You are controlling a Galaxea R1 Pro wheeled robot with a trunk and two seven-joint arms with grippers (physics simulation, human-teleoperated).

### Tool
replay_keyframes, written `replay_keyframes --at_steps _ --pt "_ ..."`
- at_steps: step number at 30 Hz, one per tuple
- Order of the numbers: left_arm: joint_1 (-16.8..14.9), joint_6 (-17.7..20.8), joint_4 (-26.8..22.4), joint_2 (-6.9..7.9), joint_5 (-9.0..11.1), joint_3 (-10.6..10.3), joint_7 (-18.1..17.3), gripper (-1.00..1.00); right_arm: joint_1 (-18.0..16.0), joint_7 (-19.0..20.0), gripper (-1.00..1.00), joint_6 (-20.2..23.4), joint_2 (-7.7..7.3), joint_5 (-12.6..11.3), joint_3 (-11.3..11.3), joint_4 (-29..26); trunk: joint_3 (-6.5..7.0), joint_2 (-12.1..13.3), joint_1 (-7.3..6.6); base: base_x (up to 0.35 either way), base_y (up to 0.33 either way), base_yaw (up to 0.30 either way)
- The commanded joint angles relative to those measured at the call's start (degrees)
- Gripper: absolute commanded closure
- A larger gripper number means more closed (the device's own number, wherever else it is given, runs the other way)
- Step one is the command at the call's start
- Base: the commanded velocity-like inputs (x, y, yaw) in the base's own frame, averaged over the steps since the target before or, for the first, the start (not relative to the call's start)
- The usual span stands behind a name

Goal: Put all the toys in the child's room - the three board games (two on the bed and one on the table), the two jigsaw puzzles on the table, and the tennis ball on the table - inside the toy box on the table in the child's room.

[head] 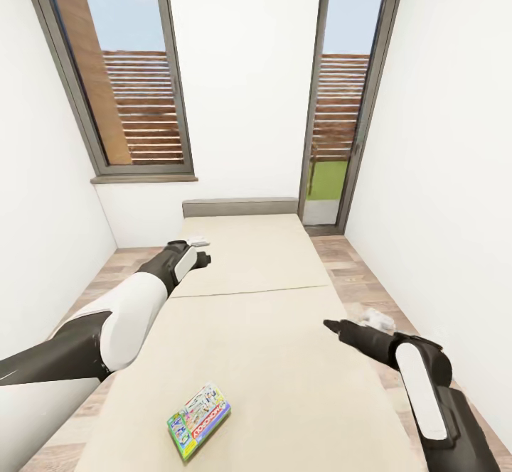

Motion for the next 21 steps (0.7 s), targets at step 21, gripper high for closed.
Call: replay_keyframes --at_steps 21 --pt "-0.05 0.40 0.01 -0.04 -0.45 0.41 -4.90 -1.00 0.33 33.94 -1.00 0.66 -6.40 -0.63 -13.19 0.47 -0.85 -0.13 0.04 0.000 0.000 0.000"
